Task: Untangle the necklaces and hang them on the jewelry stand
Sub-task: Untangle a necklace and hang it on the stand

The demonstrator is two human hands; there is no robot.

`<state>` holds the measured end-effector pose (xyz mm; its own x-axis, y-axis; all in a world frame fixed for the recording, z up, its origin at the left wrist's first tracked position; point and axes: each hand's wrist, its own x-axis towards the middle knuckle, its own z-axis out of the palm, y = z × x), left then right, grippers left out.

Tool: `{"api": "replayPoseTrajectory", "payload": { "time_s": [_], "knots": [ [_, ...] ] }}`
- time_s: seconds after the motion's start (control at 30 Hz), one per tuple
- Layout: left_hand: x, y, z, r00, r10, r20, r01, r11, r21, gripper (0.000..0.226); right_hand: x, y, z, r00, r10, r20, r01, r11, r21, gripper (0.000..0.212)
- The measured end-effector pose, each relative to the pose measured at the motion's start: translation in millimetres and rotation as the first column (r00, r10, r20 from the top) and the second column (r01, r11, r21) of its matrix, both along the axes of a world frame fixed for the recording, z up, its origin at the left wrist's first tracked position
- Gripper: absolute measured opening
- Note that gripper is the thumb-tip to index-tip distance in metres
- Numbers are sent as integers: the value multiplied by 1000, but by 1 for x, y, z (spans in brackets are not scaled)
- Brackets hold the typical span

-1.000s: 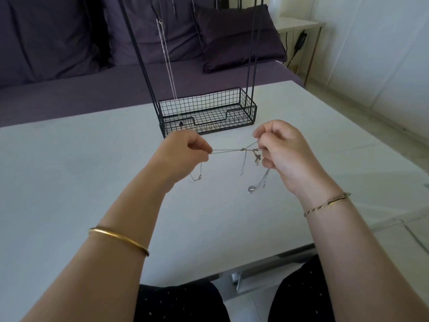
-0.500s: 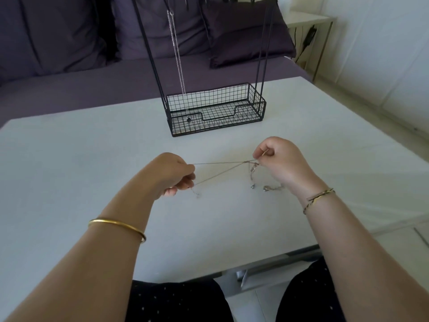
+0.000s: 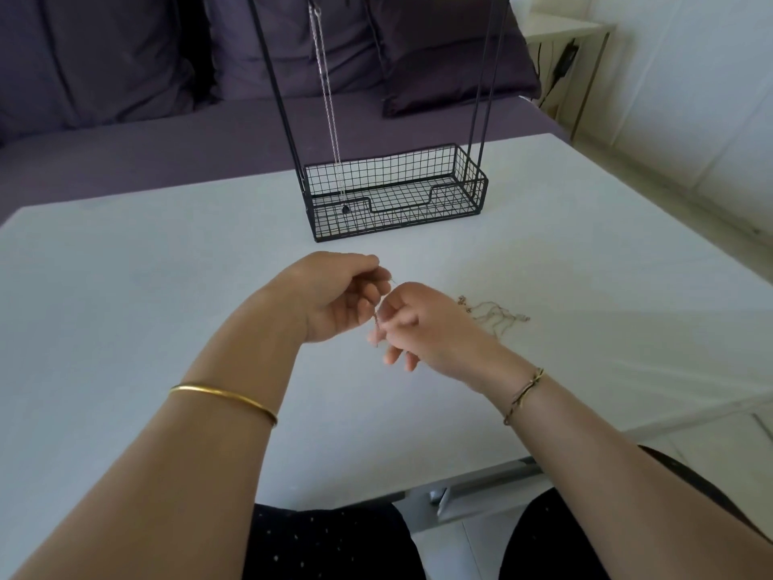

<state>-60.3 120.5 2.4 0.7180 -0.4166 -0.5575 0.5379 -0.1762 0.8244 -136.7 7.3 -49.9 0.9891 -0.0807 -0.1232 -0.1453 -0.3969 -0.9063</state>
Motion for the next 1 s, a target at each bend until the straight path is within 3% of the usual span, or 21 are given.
{"api": "replayPoseTrajectory", "payload": {
  "time_s": [0.17,0.27,0.4,0.53,0.67,0.87,1.0],
  "knots": [
    [2,1,2,996,79,35,-79,997,-9,27,1,-8,-2,999,-17,48,21,996,-92,8],
    [1,2,2,985,65,160,-85,989,121,15,-2,-16,4,992,-55,115,69,990,-127,11],
    [-4,1,5,971,-11,240,-34,982,184,3,-8,-24,12,979,-114,171,125,990,-57,8],
    [-9,0,13,969,-116,219,88,987,135,6,-12,-29,19,966,-159,205,163,987,0,9],
    [-13,-2,16,935,-219,280,167,966,199,8,-14,-30,22,961,-193,196,184,981,65,10],
    [-15,-6,14,866,-292,407,156,929,334,10,-14,-29,25,960,-228,164,213,972,103,16],
    [-15,-7,12,802,-305,513,135,930,342,12,-14,-31,27,956,-265,126,247,958,147,16]
  ]
}}
